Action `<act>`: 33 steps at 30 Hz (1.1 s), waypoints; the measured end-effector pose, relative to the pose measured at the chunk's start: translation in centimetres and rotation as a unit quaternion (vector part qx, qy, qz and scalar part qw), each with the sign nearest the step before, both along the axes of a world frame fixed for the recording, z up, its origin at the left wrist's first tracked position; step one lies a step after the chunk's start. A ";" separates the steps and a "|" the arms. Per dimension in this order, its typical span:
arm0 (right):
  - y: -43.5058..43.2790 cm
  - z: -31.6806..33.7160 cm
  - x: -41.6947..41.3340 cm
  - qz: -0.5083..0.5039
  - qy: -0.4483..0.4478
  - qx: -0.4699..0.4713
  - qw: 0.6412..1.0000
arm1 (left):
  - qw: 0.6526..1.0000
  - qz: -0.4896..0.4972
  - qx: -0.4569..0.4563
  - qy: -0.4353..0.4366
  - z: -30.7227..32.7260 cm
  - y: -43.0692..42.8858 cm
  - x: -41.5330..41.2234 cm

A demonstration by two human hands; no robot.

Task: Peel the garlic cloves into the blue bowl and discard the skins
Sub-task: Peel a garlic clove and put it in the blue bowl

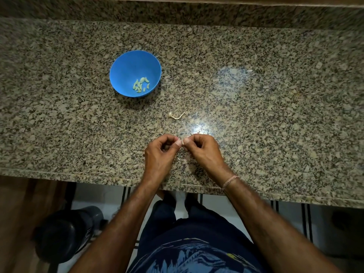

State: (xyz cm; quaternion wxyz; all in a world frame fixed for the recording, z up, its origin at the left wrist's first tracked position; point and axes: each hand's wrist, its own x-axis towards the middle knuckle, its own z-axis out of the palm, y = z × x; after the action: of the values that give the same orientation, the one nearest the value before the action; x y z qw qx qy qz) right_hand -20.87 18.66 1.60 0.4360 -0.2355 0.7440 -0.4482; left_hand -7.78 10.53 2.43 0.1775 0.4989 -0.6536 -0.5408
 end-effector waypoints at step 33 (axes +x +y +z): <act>-0.9 -1.6 0.1 0.061 0.206 -0.044 0.976 | 0.989 -0.005 0.150 -0.013 -0.2 0.5 -2.6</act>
State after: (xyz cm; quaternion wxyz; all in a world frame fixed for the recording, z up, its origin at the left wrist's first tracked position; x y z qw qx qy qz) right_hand -20.80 17.80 0.00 0.2894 -0.3866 0.7813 -0.3953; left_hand -10.39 11.02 2.26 0.0895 0.5240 -0.5696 -0.6269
